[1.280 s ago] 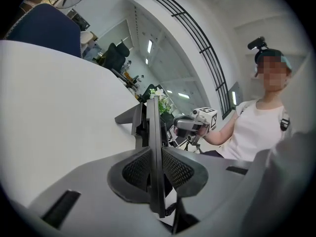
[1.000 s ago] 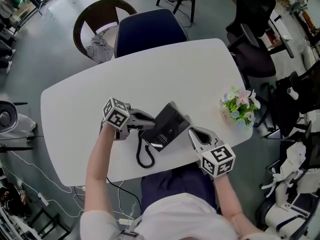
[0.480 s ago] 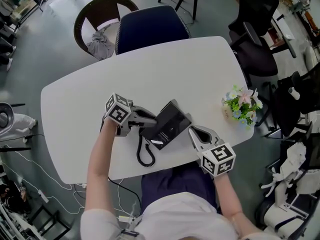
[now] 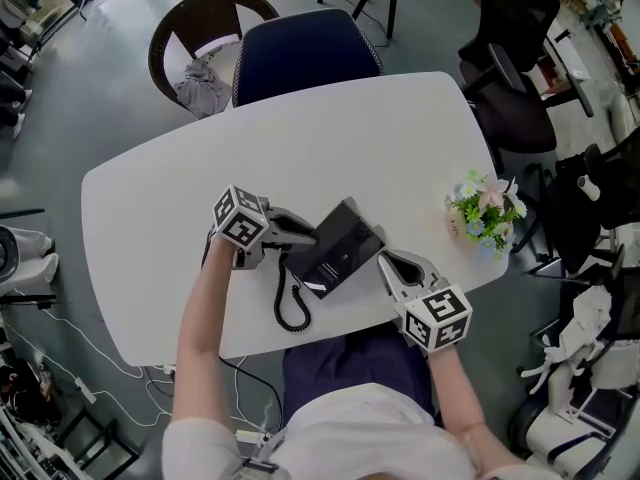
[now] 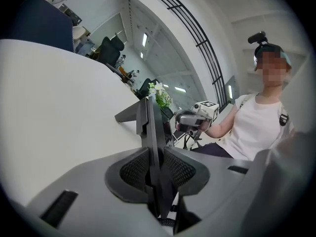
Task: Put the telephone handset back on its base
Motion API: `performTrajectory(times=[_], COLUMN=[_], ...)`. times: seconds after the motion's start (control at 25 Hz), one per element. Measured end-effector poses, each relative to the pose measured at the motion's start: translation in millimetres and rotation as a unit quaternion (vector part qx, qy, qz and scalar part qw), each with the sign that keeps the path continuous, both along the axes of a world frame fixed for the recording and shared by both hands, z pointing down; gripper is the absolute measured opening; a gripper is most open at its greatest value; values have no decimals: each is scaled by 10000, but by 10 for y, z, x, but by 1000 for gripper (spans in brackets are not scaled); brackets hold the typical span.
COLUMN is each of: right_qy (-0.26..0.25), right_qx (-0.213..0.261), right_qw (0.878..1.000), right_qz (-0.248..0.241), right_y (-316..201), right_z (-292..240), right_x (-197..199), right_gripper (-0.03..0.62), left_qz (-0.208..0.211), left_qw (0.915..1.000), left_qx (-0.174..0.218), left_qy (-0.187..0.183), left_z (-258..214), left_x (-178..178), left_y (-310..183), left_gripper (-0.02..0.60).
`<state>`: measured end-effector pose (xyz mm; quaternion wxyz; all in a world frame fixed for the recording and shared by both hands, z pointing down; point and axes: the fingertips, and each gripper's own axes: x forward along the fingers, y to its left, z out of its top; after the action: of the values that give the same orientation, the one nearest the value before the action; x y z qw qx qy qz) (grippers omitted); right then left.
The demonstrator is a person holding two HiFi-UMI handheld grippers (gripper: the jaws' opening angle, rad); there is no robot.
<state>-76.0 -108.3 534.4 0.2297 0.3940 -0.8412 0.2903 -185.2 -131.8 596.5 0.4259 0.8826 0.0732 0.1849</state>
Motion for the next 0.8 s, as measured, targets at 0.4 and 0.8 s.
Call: performTrajectory(times=[0.4,0.8], right_qy=[-43,-168], right_qx=[78,240], right_qw=[9998,9988], right_qz=[-171,-400], right_y=[4,-44], right_z=[-6,-31], right_x=[-59,-92], right_gripper=[41,41], left_qz=[-1099,-3392], left_qw=[9907,9330], left_qx=[394,863], left_qy=[-699,-842], left_z=[135,-132], left_x=[-64,-298], left_y=[-151,-291], left_gripper=[241,253])
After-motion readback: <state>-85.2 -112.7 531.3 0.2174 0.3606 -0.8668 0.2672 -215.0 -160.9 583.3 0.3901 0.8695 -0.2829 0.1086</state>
